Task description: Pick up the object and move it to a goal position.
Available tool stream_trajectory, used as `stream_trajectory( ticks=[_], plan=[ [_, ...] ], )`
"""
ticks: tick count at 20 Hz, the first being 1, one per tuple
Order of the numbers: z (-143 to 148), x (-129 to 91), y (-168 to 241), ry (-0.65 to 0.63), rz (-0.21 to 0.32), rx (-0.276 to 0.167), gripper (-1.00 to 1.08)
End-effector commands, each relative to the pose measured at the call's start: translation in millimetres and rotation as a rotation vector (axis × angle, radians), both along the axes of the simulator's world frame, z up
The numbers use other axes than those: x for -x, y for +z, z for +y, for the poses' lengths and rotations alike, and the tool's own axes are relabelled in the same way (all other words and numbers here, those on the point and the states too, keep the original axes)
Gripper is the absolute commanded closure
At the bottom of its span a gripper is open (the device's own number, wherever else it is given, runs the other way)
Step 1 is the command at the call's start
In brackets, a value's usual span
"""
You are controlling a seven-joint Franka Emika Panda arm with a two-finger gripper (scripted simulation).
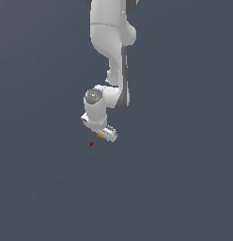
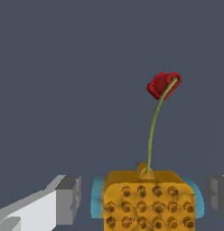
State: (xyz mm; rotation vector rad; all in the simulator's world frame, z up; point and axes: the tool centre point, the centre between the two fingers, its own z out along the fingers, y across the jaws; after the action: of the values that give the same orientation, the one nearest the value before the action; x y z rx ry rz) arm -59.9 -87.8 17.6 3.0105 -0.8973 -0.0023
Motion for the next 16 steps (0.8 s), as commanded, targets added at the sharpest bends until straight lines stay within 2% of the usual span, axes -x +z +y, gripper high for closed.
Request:
stream_trajectory(
  ticks=[1, 2, 16],
  plan=[
    [-0.1, -0.7, -2.4, 0.000, -0.001, 0.000, -0.92],
    [-0.1, -0.7, -2.4, 0.000, -0.001, 0.000, 1.08],
    [-0.8, -2.0, 3.1, -0.001, -0.002, 0.000, 1.08]
  ],
)
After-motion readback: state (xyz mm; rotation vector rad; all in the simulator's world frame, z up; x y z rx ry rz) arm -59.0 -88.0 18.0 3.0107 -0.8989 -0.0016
